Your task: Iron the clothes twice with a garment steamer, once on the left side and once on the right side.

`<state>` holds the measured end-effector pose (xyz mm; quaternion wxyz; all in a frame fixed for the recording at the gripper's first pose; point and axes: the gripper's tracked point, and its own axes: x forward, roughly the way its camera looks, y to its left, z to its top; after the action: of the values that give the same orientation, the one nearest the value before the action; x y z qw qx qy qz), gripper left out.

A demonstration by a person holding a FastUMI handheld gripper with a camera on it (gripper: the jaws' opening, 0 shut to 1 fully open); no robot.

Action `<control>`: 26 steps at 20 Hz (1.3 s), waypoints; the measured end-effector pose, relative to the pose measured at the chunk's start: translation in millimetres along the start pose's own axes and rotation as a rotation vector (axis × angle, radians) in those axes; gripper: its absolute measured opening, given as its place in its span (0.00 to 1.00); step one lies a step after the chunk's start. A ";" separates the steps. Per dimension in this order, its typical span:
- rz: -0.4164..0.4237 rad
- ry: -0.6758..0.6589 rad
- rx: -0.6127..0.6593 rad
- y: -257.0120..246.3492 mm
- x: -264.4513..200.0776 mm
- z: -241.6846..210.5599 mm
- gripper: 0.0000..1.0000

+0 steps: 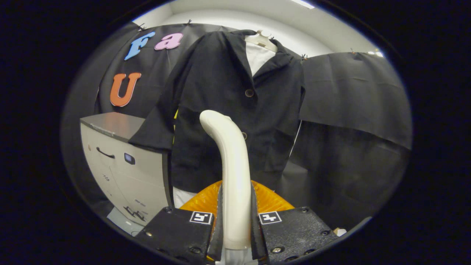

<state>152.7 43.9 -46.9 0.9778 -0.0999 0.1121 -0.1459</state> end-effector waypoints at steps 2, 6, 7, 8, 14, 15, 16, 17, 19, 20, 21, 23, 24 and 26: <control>0.005 0.033 -0.017 5.6 4.3 -21.0 0.33; 0.013 0.062 -0.069 16.2 10.1 -46.4 0.33; 0.015 0.066 -0.083 18.1 10.1 -54.2 0.33; 0.019 0.073 -0.097 19.5 10.0 -60.9 0.33; 0.038 0.098 -0.146 17.7 13.7 -82.6 0.33; 0.044 0.097 -0.146 16.8 11.4 -81.7 0.33; 0.052 0.093 -0.132 15.8 8.0 -78.4 0.33; 0.057 0.083 -0.114 12.9 3.4 -70.4 0.33; 0.059 0.036 -0.075 -3.9 -10.3 -42.1 0.33; 0.057 0.006 -0.053 -14.1 -17.4 -25.3 0.33; 0.053 -0.027 -0.028 -26.2 -20.8 -4.2 0.33; 0.034 -0.097 0.018 -52.7 -25.1 38.9 0.33; 0.021 -0.136 0.038 -65.5 -26.2 61.5 0.33; -0.004 -0.211 0.081 -93.2 -26.8 103.9 0.33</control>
<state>129.0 -18.3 78.7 0.9872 -0.0754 0.0026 -0.1408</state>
